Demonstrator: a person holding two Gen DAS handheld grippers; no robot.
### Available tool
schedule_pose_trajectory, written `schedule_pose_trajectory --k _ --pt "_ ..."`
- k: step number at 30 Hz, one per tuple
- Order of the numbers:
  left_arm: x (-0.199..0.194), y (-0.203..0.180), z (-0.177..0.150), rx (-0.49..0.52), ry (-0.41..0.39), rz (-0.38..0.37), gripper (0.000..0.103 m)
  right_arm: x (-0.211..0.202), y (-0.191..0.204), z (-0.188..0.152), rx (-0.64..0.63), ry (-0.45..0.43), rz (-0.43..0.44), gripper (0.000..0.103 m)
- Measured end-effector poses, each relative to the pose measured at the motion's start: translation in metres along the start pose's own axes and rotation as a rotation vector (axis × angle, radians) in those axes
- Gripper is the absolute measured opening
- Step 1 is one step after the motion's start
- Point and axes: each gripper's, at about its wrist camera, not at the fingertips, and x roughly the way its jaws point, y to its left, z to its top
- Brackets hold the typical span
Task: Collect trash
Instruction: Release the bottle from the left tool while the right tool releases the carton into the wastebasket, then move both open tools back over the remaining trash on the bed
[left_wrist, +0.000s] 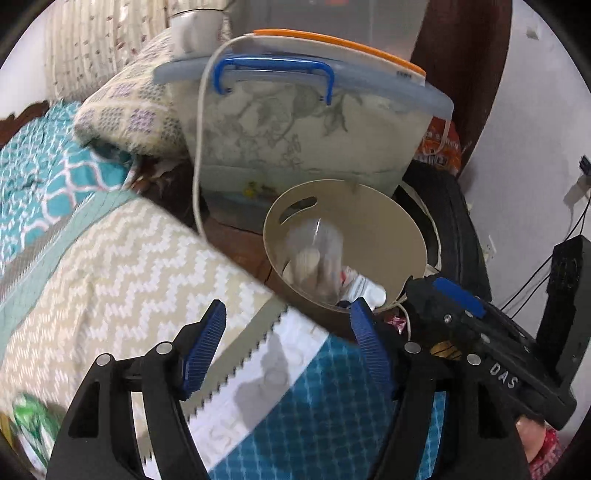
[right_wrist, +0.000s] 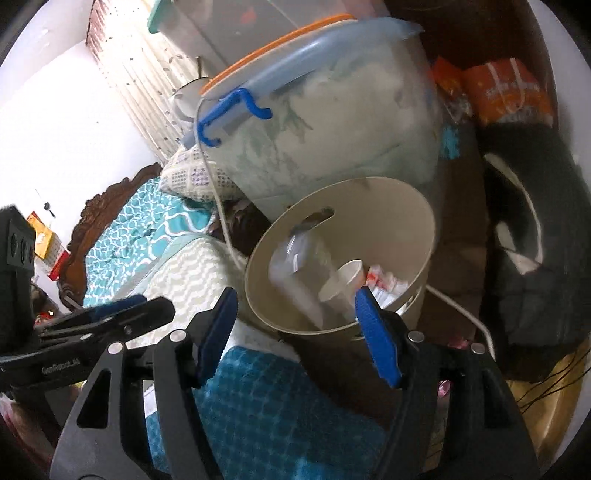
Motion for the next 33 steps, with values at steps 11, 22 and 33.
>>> schedule_pose_trajectory --k 11,22,33 --pt "-0.078 0.054 -0.118 -0.14 -0.039 0.063 0.065 -0.006 0.066 -0.052 -0.093 0.089 0.111 0.063" --pt "-0.171 0.137 -0.252 -0.409 -0.07 0.158 0.056 0.022 0.196 -0.136 -0.369 0.363 0.35 0.04" --pt "-0.214 0.185 -0.308 -0.605 -0.138 0.129 0.049 0.054 0.282 -0.194 -0.439 0.602 0.502 0.04"
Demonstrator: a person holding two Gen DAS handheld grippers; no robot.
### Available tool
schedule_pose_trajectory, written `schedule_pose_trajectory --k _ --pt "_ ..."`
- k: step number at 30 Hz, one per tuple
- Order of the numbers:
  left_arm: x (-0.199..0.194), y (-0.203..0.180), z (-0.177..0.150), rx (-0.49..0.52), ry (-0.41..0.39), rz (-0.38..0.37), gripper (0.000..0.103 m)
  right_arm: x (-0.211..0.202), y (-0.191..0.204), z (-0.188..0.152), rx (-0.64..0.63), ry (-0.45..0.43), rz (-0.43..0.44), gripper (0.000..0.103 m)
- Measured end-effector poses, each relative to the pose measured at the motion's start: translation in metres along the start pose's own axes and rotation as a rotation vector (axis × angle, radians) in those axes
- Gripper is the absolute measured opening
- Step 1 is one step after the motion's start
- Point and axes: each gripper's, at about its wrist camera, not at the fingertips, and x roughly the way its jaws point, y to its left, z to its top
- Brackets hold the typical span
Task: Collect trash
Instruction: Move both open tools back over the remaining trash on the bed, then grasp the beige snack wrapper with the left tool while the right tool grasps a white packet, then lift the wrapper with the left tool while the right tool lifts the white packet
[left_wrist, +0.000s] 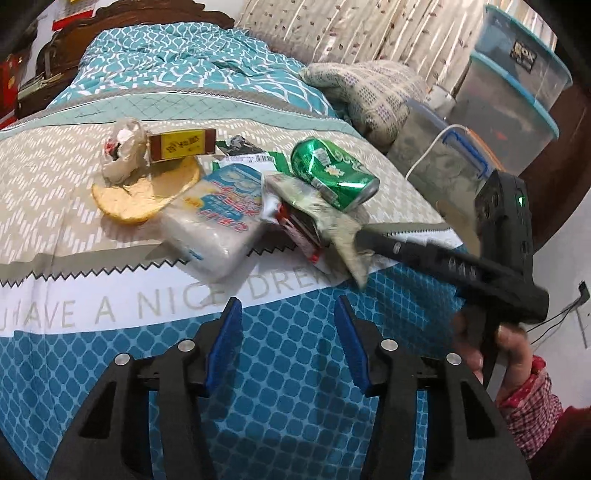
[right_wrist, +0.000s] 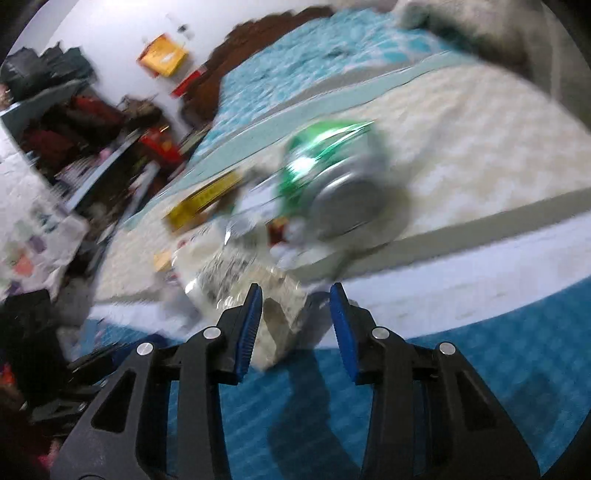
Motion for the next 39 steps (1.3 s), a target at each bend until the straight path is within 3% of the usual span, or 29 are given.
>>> schedule_pose_trajectory --k 3,5,11,14,19,21,22,23,24,26,28,30,32,33,39 --pt "-0.007 0.005 0.001 -0.02 -0.017 -0.011 0.057 0.009 0.044 -0.027 -0.19 0.099 0.078 0.04" --pt "-0.01 0.009 0.003 -0.039 -0.026 -0.027 0.057 0.004 0.056 -0.039 -0.249 0.084 0.067 0.04" --pt "-0.005 0.007 0.009 -0.059 -0.003 -0.069 0.057 -0.015 0.023 -0.027 -0.097 -0.02 0.021 0.04" --pt "0.003 0.004 0.012 -0.052 0.016 -0.077 0.057 -0.014 0.001 -0.009 -0.004 -0.048 -0.037 0.032" --pt "0.013 0.001 0.025 -0.073 0.018 -0.109 0.057 0.007 0.011 0.011 -0.051 -0.033 -0.098 0.028" --pt "0.02 0.0 0.031 -0.069 0.022 -0.109 0.057 0.016 0.024 0.011 -0.097 -0.004 -0.037 0.027" --pt "0.024 0.001 0.033 -0.077 0.028 -0.086 0.058 0.019 0.031 0.009 -0.124 0.007 0.057 0.02" --pt "0.025 0.004 0.034 -0.086 0.031 -0.091 0.059 0.022 0.035 0.007 -0.13 0.004 0.073 0.018" --pt "0.026 0.008 0.035 -0.103 0.041 -0.116 0.059 0.024 0.032 0.007 -0.118 -0.002 0.095 0.018" --pt "0.026 0.014 0.035 -0.127 0.037 -0.131 0.058 0.025 0.011 0.01 -0.002 0.022 0.264 0.019" --pt "0.03 0.017 0.032 -0.135 0.048 -0.124 0.05 0.018 -0.004 0.012 0.06 -0.03 0.275 0.019" --pt "0.037 0.019 0.03 -0.141 0.07 -0.125 0.035 0.017 -0.017 0.014 0.131 -0.047 0.297 0.019" --pt "0.042 0.02 0.028 -0.141 0.076 -0.131 0.011 0.015 -0.022 0.014 0.163 -0.067 0.295 0.019" --pt "0.042 0.021 0.026 -0.144 0.07 -0.144 0.007 0.014 -0.023 0.014 0.168 -0.072 0.295 0.019" --pt "0.013 0.03 0.006 -0.129 0.006 -0.15 0.005 0.014 -0.025 0.012 0.164 -0.071 0.282 0.019"
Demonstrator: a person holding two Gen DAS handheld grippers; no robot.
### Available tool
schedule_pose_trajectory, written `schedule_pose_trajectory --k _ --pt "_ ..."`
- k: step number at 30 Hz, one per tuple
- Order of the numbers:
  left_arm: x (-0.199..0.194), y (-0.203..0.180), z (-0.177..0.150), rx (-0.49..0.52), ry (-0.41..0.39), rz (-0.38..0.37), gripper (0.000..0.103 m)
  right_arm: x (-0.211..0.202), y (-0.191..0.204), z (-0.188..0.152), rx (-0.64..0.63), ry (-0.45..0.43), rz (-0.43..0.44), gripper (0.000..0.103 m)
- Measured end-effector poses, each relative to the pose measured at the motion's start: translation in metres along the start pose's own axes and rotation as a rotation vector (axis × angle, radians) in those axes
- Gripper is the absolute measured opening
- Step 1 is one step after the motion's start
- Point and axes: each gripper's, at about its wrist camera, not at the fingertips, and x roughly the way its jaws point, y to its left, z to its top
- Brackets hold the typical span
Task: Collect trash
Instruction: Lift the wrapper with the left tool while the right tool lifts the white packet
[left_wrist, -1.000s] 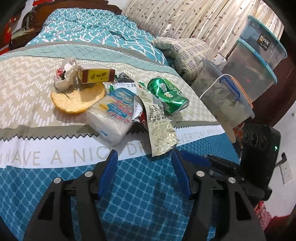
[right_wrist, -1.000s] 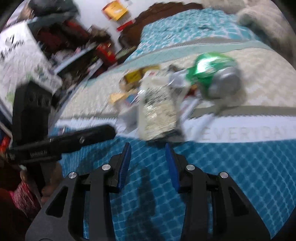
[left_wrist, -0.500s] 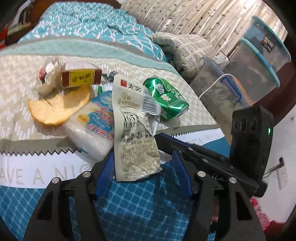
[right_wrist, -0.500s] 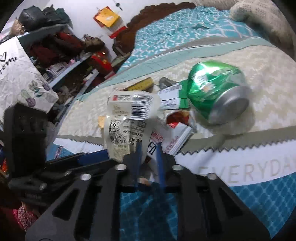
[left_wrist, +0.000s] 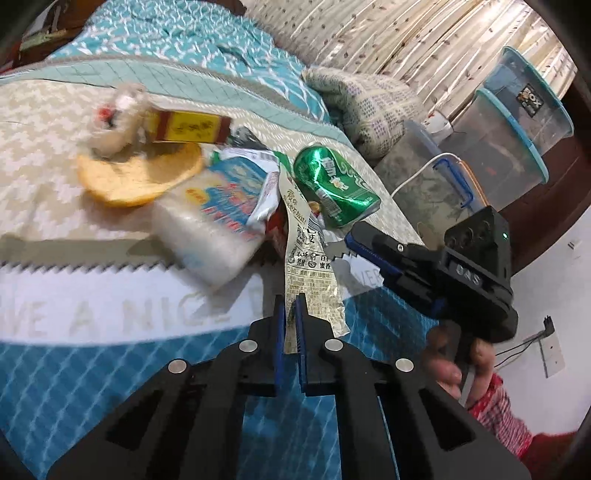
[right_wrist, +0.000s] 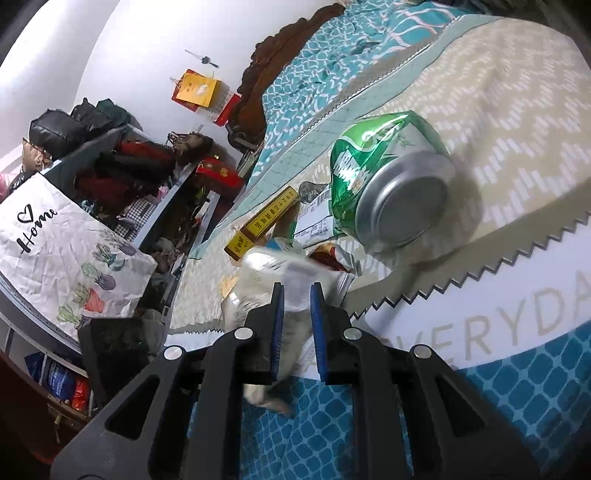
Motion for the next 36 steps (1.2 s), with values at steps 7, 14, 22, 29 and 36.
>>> schedule_pose_trajectory --k 7,14,22,29,36 --pt "-0.029 0.013 -0.028 -0.017 -0.045 -0.002 0.006 0.009 0.006 0.0 -0.01 0.024 0.011 0.019" --pt "-0.035 0.001 -0.034 0.042 -0.062 0.083 0.047 0.014 0.008 0.0 -0.015 0.033 -0.001 0.019" --pt "-0.021 -0.021 -0.02 0.075 -0.061 0.078 0.072 0.042 0.05 -0.015 -0.246 0.163 -0.028 0.019" --pt "0.007 -0.024 -0.009 0.12 0.0 0.147 0.037 0.026 0.033 -0.002 -0.174 0.114 0.013 0.019" --pt "-0.033 0.009 -0.02 0.031 -0.073 0.108 0.038 0.026 0.008 0.02 -0.222 0.14 -0.213 0.021"
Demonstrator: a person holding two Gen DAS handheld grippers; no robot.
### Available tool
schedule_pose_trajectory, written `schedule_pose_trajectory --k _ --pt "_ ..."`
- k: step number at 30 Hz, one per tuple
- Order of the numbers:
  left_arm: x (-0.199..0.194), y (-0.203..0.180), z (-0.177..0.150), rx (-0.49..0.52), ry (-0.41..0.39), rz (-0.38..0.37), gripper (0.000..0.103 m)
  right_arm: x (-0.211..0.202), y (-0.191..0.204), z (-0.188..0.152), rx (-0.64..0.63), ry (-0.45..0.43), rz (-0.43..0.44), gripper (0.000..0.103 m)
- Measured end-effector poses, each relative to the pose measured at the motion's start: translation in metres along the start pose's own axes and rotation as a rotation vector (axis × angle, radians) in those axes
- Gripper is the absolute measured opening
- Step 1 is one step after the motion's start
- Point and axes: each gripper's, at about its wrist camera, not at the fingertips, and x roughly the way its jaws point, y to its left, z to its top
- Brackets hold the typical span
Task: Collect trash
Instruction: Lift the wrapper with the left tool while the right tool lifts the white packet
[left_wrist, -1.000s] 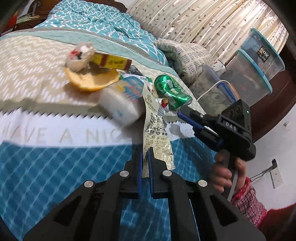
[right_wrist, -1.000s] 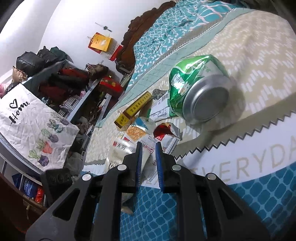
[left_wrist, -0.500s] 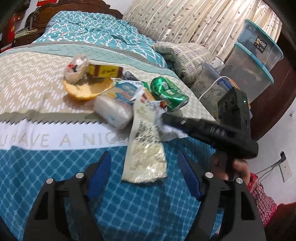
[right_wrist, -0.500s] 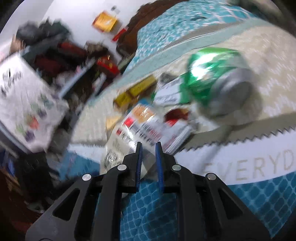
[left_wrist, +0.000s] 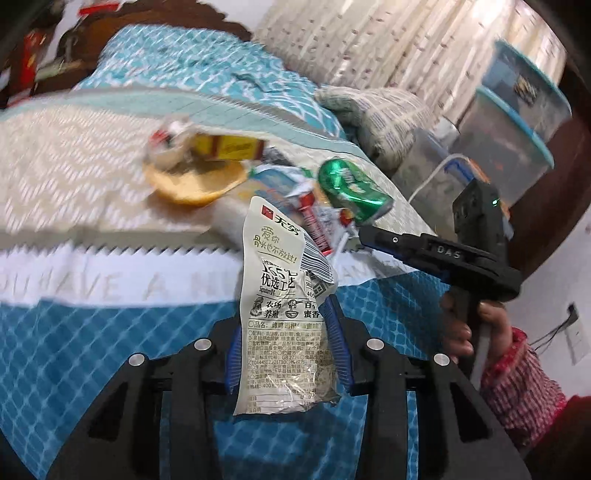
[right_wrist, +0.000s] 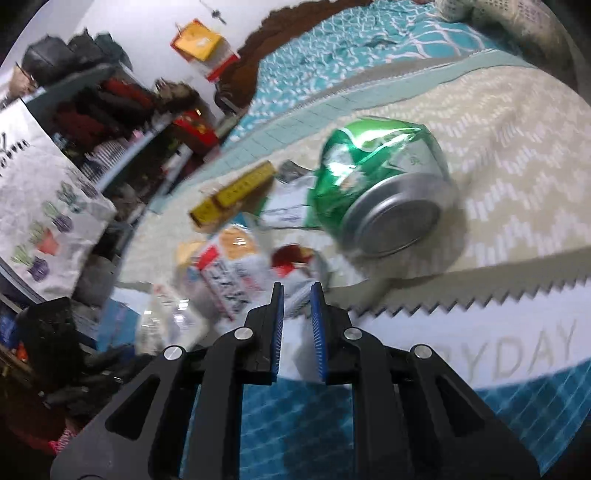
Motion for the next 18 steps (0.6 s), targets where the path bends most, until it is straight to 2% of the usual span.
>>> schedule_pose_trajectory --k 2,3,4,5,7,8,10,11,12,14,18 --pt "0.001 0.01 -0.002 -0.04 0.014 -0.008 0.038 0.006 0.001 0.006 -0.037 0.019 -0.028 0.039" --pt "0.001 0.013 -0.001 -0.06 0.016 -0.023 0.038 0.008 0.002 0.01 -0.057 0.012 -0.034 0.064" --pt "0.0 0.013 -0.001 -0.059 0.01 -0.017 0.038 0.009 0.004 0.014 -0.072 0.005 -0.026 0.076" --pt "0.0 0.011 0.0 -0.051 0.009 -0.005 0.038 0.011 0.008 0.015 -0.083 0.006 -0.018 0.075" --pt "0.001 0.006 -0.002 -0.032 0.008 0.007 0.038 0.021 0.015 0.016 -0.12 0.049 -0.001 0.063" --pt "0.001 0.004 -0.002 -0.021 0.007 0.015 0.038 0.023 0.02 0.014 -0.146 0.054 -0.008 0.061" --pt "0.002 0.0 -0.002 -0.01 0.006 0.028 0.038 0.025 0.033 0.004 -0.204 0.104 0.007 0.025" --pt "0.002 0.0 -0.003 -0.009 0.006 0.031 0.038 0.025 0.037 0.0 -0.212 0.116 0.012 0.023" --pt "0.001 -0.001 -0.004 -0.009 0.005 0.036 0.038 0.021 0.042 -0.007 -0.234 0.107 -0.004 0.014" --pt "-0.001 -0.002 -0.004 -0.01 0.004 0.043 0.038 0.01 0.044 -0.016 -0.233 0.084 0.013 0.011" --pt "-0.007 -0.009 -0.004 0.0 0.001 0.035 0.038 -0.018 0.03 -0.025 -0.132 0.023 0.052 0.009"
